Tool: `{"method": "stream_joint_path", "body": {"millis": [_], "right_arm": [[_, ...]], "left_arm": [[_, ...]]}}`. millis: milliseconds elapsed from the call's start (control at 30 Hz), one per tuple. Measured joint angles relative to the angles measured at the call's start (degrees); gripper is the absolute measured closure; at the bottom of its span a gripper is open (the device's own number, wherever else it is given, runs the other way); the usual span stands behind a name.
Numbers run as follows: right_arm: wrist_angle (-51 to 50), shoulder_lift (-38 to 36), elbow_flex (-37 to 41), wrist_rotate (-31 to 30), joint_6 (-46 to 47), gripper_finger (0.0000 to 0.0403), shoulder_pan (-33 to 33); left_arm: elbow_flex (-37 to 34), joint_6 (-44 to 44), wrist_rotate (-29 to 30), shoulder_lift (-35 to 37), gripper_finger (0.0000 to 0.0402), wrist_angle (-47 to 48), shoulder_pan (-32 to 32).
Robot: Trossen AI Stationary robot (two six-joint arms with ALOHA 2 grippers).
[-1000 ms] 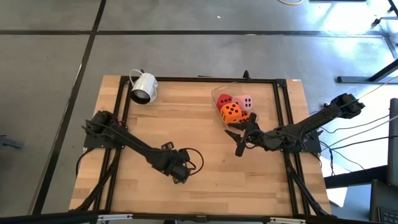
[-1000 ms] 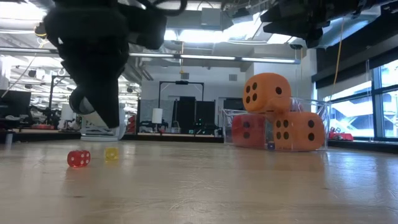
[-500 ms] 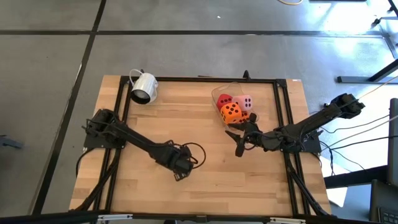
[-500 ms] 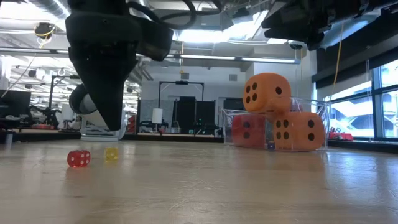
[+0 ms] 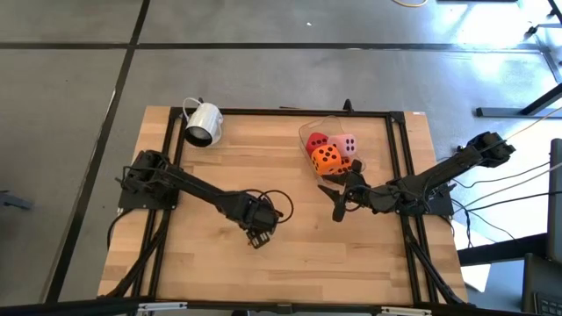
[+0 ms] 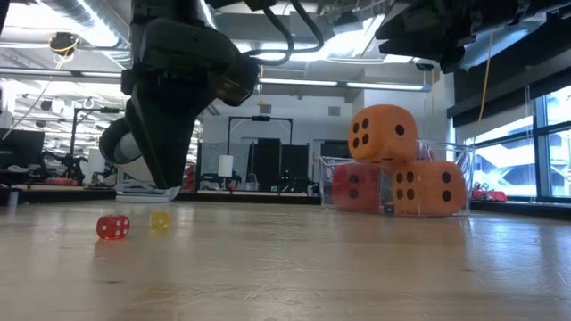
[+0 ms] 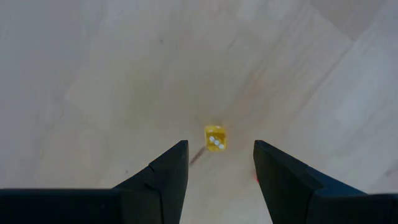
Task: Pick & Place Dice
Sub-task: Put the small yellow die in the bin
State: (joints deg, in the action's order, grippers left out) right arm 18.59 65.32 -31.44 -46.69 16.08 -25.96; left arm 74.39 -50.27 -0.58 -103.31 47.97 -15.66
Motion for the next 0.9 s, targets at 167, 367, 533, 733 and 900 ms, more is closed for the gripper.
{"method": "stream_joint_path", "body": {"millis": [167, 367, 533, 733, 900], "right_arm": [[0.04, 0.00, 0.00, 1.30, 0.00, 0.0243, 0.00], [0.04, 0.00, 0.00, 1.31, 0.00, 0.0243, 0.00], [0.07, 0.00, 0.00, 1.32, 1.73, 0.0243, 0.00], [0.07, 0.00, 0.00, 2.63, 1.99, 0.0243, -0.02], [0.07, 0.00, 0.00, 2.81, 2.14, 0.0243, -0.02]], "left_arm": [[0.00, -1.34, -4.19, 0.00, 0.0226, -0.02, 1.39], [0.00, -2.07, -5.01, 0.00, 0.0226, -0.07, 1.59], [0.00, -2.00, -4.48, 0.00, 0.0226, -0.07, 1.67], [0.01, -1.35, -4.44, -0.66, 0.0226, 0.01, 2.05], [0.00, -0.07, -4.60, -2.74, 0.0226, 0.00, 2.07]]}}
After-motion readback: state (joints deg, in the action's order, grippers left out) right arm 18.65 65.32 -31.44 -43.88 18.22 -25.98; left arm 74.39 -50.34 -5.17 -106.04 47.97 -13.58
